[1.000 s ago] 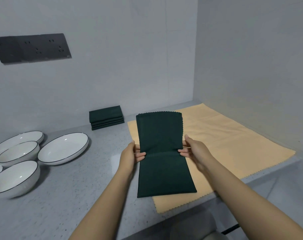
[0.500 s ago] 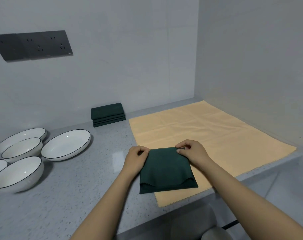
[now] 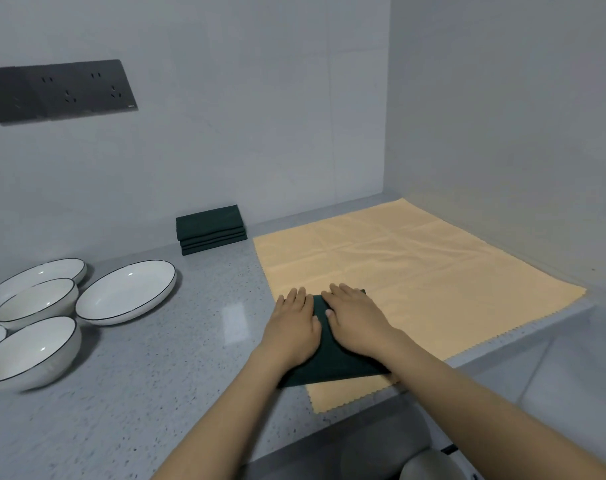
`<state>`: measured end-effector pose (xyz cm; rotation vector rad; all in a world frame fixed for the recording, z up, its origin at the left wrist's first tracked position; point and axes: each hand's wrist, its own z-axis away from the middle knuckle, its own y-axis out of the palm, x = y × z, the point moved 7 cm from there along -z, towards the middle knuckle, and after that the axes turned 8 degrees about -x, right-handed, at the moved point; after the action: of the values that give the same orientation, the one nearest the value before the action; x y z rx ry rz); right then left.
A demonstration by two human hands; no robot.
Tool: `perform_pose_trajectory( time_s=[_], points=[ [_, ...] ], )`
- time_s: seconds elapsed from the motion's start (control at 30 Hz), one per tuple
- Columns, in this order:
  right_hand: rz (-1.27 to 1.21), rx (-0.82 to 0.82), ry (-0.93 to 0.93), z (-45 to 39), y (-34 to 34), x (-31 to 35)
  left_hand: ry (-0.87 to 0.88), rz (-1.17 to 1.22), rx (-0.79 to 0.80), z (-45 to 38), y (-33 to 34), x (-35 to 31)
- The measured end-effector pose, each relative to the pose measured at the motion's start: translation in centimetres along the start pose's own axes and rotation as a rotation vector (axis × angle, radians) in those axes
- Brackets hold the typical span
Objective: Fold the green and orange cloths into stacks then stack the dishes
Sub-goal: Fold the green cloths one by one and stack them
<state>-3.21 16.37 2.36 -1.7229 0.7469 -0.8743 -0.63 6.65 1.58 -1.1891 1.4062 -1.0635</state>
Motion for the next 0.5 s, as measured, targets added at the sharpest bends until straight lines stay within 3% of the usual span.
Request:
perform_pose_trajectory(
  time_s=[0.5],
  points=[
    [0.060,0.070,0.187,1.9,2.5,-3.3,-0.126,0.064,0.042,1.2,2.6,1.4]
  ],
)
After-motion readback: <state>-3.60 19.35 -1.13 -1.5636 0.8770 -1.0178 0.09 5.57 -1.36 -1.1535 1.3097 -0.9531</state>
